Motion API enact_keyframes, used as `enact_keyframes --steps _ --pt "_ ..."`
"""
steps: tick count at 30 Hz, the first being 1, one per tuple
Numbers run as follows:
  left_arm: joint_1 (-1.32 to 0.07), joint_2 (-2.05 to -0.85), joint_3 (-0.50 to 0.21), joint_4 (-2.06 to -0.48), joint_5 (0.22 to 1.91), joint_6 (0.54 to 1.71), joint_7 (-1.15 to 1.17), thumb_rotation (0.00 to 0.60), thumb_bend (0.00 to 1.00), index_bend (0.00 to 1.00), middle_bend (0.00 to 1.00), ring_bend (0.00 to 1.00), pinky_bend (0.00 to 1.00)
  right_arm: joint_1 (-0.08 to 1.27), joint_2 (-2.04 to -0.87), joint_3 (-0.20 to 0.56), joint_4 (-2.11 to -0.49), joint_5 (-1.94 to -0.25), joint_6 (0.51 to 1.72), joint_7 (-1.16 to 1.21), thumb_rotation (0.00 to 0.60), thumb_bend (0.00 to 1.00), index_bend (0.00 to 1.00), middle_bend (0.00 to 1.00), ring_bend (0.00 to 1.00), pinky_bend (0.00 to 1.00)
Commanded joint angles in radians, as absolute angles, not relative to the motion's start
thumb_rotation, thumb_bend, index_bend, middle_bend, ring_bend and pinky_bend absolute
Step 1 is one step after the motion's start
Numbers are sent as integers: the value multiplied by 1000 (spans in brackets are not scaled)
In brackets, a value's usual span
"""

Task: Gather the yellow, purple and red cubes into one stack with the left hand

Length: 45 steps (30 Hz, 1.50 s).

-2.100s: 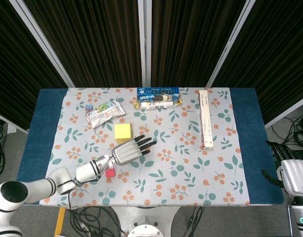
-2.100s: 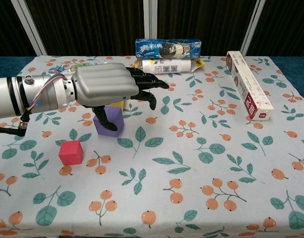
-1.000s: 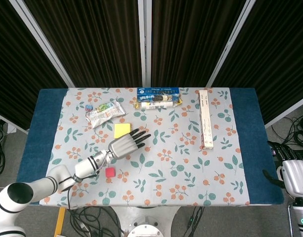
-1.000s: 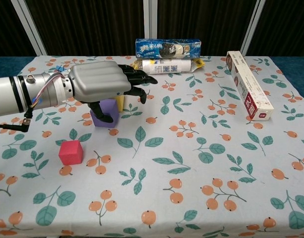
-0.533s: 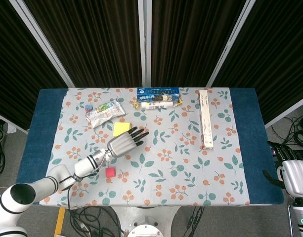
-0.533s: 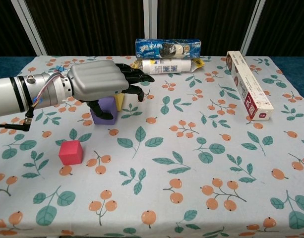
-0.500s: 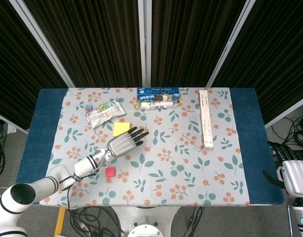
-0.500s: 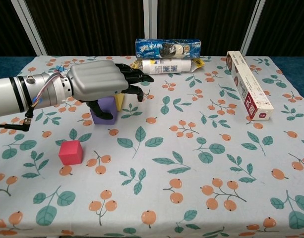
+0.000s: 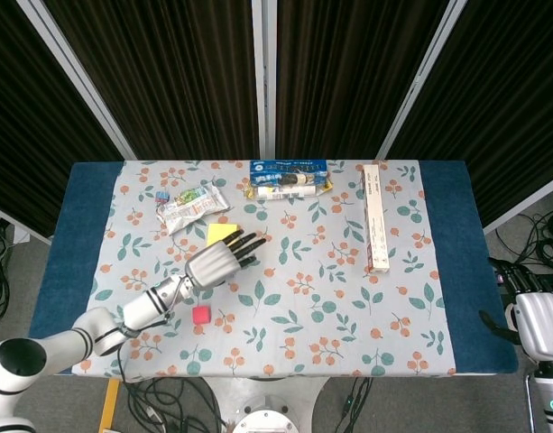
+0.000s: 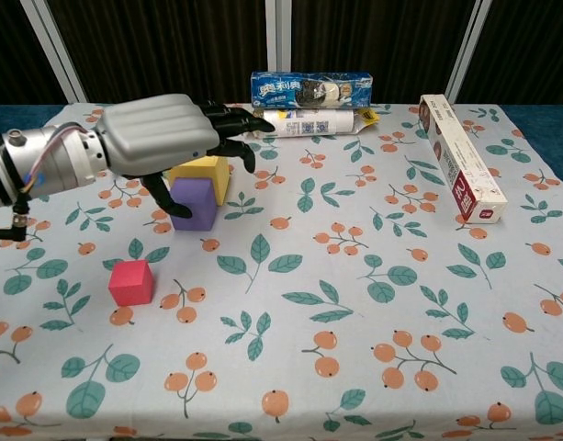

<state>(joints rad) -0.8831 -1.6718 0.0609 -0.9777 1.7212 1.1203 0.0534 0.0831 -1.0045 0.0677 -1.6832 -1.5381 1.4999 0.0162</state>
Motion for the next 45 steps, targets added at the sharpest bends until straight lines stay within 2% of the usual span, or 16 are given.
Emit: enact_keyframes --steps 1,7,14,29,38,45 --pt "-840 -1583 85 -1072 1740 1181 74 600 106 330 8 51 163 86 -1008 67 -1679 -1545 1499 21 600 125 135 185 175 274" --pt "-797 -1465 170 -1179 1817 1218 124 600 106 338 8 51 162 93 -1016 64 -1677 -1563 1498 22 600 125 134 184 175 274" --pt "-769 -1435 229 -1229 1860 1190 142 600 107 341 8 51 162 98 -1022 61 -1683 -1572 1493 15 600 124 135 184 175 274" --pt "-775 -1479 246 -1176 1913 1138 114 600 121 359 8 52 162 81 -1021 52 -1702 -1569 1510 -10 600 125 135 180 174 274" --pt "-765 -1511 246 -1115 1916 1145 57 600 146 440 16 51 162 78 -1024 51 -1709 -1570 1513 -22 600 124 134 180 174 274" --pt "-771 -1530 245 -1084 1930 1149 36 600 170 449 18 51 161 77 -1023 52 -1717 -1568 1512 -30 600 125 134 180 174 274"
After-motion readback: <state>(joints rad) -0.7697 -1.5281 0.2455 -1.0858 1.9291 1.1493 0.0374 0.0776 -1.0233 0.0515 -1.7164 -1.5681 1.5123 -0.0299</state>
